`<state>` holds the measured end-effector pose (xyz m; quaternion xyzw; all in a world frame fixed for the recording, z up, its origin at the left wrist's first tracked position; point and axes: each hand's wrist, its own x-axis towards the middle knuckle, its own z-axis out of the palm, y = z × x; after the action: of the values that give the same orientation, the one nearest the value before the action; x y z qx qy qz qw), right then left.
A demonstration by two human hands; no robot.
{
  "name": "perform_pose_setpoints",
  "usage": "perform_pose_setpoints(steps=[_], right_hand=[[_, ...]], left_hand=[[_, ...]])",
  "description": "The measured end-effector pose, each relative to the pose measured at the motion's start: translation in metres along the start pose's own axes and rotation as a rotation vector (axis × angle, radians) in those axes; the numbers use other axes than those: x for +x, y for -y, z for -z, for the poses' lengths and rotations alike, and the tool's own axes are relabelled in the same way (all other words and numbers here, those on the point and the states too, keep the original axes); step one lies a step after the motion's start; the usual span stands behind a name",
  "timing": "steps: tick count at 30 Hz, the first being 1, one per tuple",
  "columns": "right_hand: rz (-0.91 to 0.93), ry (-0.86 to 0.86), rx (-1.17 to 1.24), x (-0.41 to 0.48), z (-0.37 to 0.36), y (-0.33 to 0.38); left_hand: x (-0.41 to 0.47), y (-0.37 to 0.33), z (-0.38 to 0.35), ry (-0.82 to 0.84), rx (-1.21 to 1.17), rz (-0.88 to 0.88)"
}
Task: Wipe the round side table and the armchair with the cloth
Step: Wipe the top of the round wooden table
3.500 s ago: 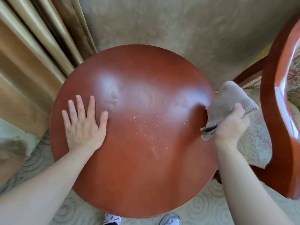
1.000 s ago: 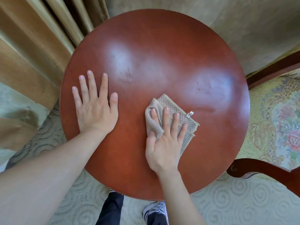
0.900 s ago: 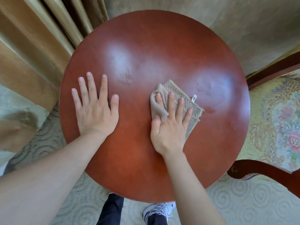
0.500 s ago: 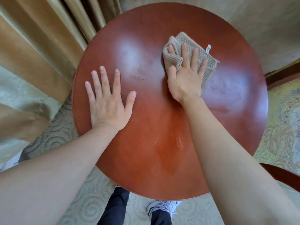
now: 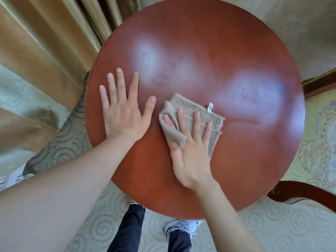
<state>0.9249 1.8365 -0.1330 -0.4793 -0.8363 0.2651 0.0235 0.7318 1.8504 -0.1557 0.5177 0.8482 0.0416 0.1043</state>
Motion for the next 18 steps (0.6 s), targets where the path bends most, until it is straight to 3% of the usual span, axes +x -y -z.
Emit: perform_pose_setpoints(steps=[7, 13, 18], right_hand=[[-0.245, -0.056, -0.008, -0.095, -0.027, 0.01], [-0.303, 0.045, -0.095, -0.092, -0.041, 0.028], [-0.227, 0.039, -0.141, -0.068, -0.041, 0.029]], left_hand=[[0.0, 0.0, -0.002, -0.014, 0.008, -0.008], [0.001, 0.0, -0.006, -0.023, 0.039, -0.018], [0.0, 0.0, -0.005, -0.036, 0.037, -0.013]])
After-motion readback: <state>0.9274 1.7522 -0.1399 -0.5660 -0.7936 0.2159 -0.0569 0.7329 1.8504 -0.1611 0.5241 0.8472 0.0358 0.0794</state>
